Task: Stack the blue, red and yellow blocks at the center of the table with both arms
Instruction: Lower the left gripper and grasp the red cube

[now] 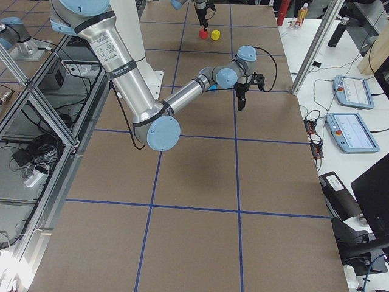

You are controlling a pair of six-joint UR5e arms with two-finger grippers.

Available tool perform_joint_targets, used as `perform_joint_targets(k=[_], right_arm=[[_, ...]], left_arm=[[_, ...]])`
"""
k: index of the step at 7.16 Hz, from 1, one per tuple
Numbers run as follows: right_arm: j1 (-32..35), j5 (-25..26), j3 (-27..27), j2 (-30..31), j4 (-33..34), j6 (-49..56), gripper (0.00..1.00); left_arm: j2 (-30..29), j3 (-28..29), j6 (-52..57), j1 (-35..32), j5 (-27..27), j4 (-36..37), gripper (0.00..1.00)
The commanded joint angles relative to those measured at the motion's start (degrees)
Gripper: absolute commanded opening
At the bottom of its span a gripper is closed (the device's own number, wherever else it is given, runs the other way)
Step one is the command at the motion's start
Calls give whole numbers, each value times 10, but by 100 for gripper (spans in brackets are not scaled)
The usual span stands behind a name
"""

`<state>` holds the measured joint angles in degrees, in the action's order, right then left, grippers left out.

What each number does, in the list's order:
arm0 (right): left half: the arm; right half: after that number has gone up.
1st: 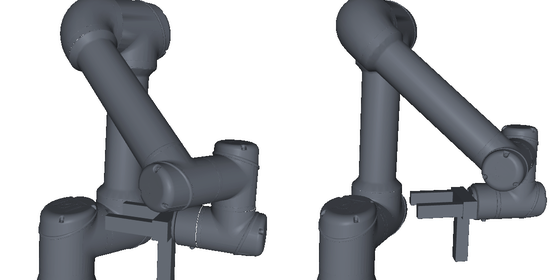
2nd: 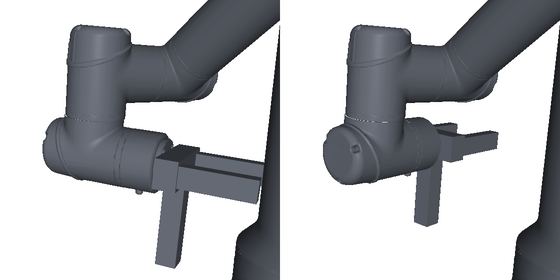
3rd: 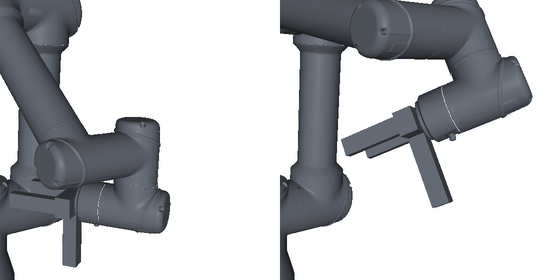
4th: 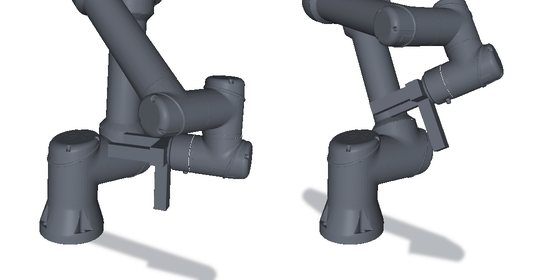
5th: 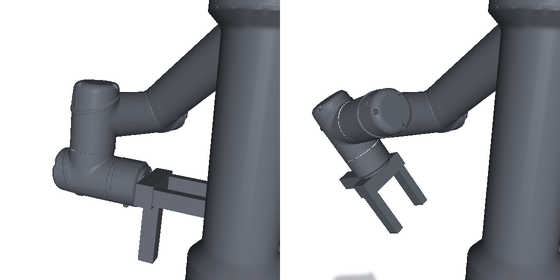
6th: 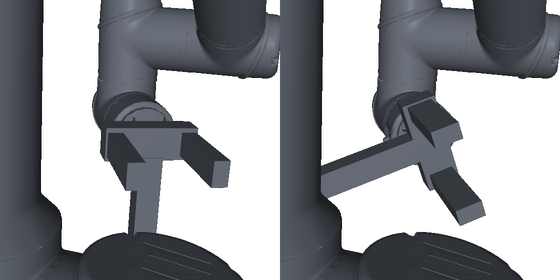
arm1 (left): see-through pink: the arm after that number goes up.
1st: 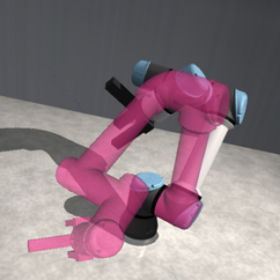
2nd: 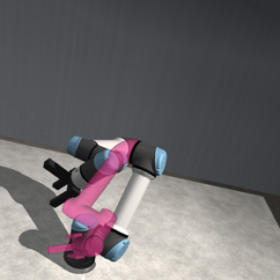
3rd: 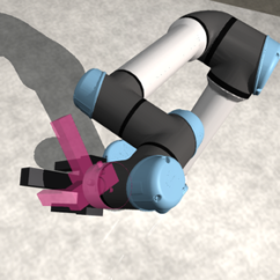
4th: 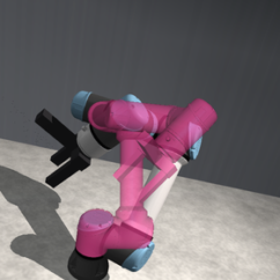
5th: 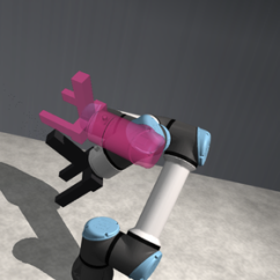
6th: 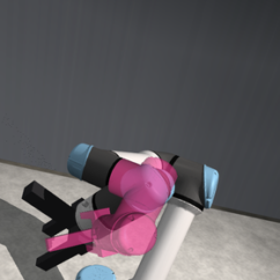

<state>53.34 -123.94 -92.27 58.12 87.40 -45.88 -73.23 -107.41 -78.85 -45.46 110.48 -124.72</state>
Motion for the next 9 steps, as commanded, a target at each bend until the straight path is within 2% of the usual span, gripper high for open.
perform_joint_targets(k=[1, 3, 4, 5, 6, 7, 8, 9], right_arm=[[-1, 1, 0, 1, 0, 0, 99], [-1, 2, -1, 2, 0, 0, 99], [-2, 3, -2, 2, 0, -1, 99], [-2, 3, -3, 2, 0, -1, 99], [-2, 3, -4, 2, 0, -2, 99], [-2, 3, -4, 2, 0, -2, 99], [-2, 2, -5, 2, 0, -2, 99], [-2, 2, -5, 2, 0, -1, 99]], left_arm=[[-6, 14, -13, 22, -4, -1, 100], [-16, 28, -13, 22, -4, -1, 99], [-17, 34, -11, 22, -16, -3, 93], [-17, 39, -11, 23, -19, -3, 76], [-17, 39, -12, 22, -19, -3, 50], [-17, 37, -12, 22, -19, -3, 6], [-17, 32, -10, 22, -18, -3, 0], [-14, 19, 5, 20, -15, -1, 0]])
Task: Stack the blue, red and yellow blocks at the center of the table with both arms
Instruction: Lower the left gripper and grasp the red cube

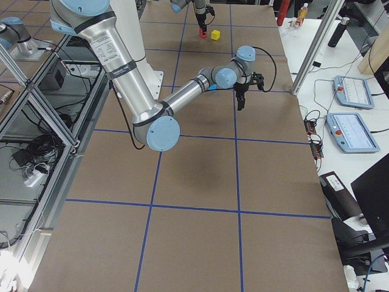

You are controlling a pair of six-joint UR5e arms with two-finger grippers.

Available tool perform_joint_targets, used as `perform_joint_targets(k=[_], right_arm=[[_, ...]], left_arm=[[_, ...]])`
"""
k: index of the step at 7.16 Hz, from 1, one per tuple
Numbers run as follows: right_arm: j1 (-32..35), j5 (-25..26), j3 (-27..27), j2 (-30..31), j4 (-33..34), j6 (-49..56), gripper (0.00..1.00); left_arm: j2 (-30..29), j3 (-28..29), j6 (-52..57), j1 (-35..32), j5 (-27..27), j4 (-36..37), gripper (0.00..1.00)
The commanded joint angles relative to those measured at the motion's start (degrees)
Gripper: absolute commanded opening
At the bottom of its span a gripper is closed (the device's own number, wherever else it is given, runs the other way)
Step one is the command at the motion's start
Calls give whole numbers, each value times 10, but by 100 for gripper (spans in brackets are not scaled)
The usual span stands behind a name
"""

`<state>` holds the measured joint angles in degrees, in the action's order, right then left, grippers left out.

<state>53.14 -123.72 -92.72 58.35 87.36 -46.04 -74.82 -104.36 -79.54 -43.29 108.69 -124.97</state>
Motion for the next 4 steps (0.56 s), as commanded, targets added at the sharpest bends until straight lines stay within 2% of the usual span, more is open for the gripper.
perform_joint_targets(k=[1, 2, 3, 4], right_arm=[[0, -1, -2, 0, 0, 1, 99], [1, -4, -2, 4, -1, 1, 99], [6, -8, -5, 9, -3, 2, 99], [9, -9, -4, 11, -4, 2, 99]], left_arm=[[12, -31, 73, -8, 3, 4, 0], [20, -54, 140, -10, 4, 7, 0], [12, -80, 220, -11, 26, 36, 0], [-12, -138, 263, -14, 41, 128, 0]])
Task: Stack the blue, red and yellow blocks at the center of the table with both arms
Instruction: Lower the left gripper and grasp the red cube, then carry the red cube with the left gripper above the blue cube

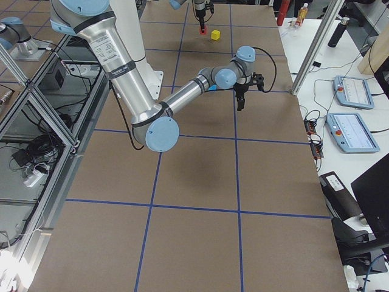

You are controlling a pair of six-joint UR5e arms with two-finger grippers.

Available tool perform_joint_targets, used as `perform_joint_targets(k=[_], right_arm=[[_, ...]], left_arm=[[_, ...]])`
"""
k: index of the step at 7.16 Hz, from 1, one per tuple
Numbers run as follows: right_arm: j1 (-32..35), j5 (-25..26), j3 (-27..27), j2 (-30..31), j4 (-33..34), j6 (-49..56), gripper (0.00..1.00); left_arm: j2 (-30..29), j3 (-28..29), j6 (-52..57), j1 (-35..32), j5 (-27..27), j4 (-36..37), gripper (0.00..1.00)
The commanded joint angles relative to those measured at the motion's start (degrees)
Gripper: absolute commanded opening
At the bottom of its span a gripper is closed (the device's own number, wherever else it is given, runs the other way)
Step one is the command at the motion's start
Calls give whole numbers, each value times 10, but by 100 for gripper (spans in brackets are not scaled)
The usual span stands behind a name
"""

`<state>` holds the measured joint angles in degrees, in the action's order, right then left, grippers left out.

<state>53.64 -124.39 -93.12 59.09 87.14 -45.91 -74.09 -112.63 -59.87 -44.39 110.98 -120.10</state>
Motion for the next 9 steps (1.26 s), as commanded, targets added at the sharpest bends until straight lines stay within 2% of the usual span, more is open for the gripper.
perform_joint_targets(k=[1, 2, 3, 4, 5, 7, 9], right_arm=[[9, -2, 0, 7, -2, 2, 99], [14, -2, 0, 16, -3, 7, 99], [23, -2, 0, 26, -3, 28, 99], [41, -3, 0, 37, -3, 61, 99], [69, -3, 2, 58, 0, 106, 99], [141, -18, 18, 112, 0, 232, 99], [235, -72, 91, 135, 0, 376, 99]], left_arm=[[-92, -117, 97, -4, 26, 234, 0], [-219, -127, 115, -3, 26, 379, 0], [-369, -94, 115, 3, 24, 505, 0], [-467, -55, 112, 21, 24, 555, 0], [-523, -12, 107, 49, 24, 554, 0], [-665, 139, 107, 69, 23, 540, 0], [-690, 225, 106, 70, 23, 454, 0]])
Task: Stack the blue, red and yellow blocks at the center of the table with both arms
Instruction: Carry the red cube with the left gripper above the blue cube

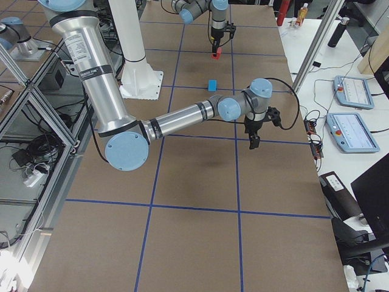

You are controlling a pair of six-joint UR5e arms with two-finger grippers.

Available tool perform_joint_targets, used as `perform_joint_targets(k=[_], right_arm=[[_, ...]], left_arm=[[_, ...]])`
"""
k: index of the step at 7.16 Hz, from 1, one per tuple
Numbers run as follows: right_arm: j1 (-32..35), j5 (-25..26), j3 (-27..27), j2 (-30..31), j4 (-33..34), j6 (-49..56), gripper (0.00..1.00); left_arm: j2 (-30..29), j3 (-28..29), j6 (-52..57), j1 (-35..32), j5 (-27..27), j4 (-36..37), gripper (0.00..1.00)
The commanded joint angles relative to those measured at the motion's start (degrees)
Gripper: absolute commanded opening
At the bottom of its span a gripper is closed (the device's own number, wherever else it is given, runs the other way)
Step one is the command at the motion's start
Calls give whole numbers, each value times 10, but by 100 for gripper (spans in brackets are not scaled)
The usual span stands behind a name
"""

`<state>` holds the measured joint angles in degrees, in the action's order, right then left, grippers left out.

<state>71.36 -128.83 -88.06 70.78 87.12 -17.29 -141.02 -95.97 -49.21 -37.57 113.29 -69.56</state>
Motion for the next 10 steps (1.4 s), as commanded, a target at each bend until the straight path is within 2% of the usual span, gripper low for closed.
perform_joint_targets(k=[1, 3, 5, 8, 10], right_arm=[[86, -44, 62, 32, 1, 115, 99], [115, -48, 68, 77, -1, 167, 99], [128, -48, 67, 96, -2, 182, 99], [129, -49, 64, 101, -2, 183, 99], [129, -49, 64, 101, -2, 183, 99]], left_arm=[[-29, 94, -4, 3, 3, -87, 0], [-43, 124, -111, 32, 3, -128, 0], [-41, 127, -113, 60, 3, -129, 0], [-40, 133, -114, 60, 3, -131, 0], [-40, 165, -139, 60, 3, -185, 0]])
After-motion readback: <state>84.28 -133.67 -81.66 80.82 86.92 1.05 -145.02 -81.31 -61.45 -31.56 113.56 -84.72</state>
